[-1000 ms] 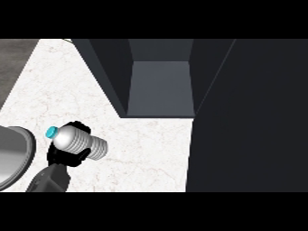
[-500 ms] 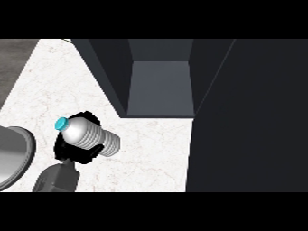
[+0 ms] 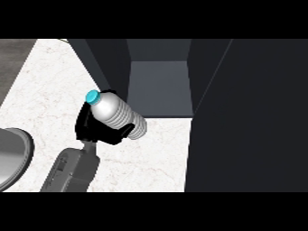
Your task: Pick up the bottled water, place it into the cabinet and close the cabinet
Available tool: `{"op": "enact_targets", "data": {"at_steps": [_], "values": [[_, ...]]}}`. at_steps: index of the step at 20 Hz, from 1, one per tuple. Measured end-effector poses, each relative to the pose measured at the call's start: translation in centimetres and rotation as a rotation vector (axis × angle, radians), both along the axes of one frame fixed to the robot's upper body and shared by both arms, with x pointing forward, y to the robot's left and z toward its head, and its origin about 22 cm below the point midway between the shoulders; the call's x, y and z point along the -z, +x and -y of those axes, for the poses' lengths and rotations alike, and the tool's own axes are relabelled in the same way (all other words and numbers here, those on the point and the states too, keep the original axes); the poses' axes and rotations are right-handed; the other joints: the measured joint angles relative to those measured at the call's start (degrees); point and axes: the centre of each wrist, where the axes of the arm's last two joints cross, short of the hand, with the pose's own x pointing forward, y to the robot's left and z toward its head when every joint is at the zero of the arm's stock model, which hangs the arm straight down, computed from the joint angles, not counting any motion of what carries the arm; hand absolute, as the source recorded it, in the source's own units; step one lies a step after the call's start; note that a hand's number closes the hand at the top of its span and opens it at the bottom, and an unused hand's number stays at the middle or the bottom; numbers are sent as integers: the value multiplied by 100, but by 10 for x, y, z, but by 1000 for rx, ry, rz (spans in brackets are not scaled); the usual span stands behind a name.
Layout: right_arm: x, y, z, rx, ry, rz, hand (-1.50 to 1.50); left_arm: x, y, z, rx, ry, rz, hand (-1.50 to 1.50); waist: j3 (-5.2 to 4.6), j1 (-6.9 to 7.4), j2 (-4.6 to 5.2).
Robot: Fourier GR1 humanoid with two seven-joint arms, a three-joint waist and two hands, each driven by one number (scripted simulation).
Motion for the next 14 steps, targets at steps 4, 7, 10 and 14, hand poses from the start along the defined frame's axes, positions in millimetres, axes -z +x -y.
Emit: {"op": "enact_targets", "data": {"at_steps": [4,7,10,14], "values": [[6,-4,-2,1,4,1,-150,-4,5,1,-71,42,-40,150,-16,20,-2],[3,-2,-3,-1,7,-3,-150,-6,8,1,-124,99,-42,150,-26,24,2],[2,1,-1,-5,9,3,-150,-7,8,4,-151,140,-36,150,-31,19,-9],[6,3,-1,-18,16,3,-150,-11,11,17,-188,205,-34,150,-26,-39,-11]]}}
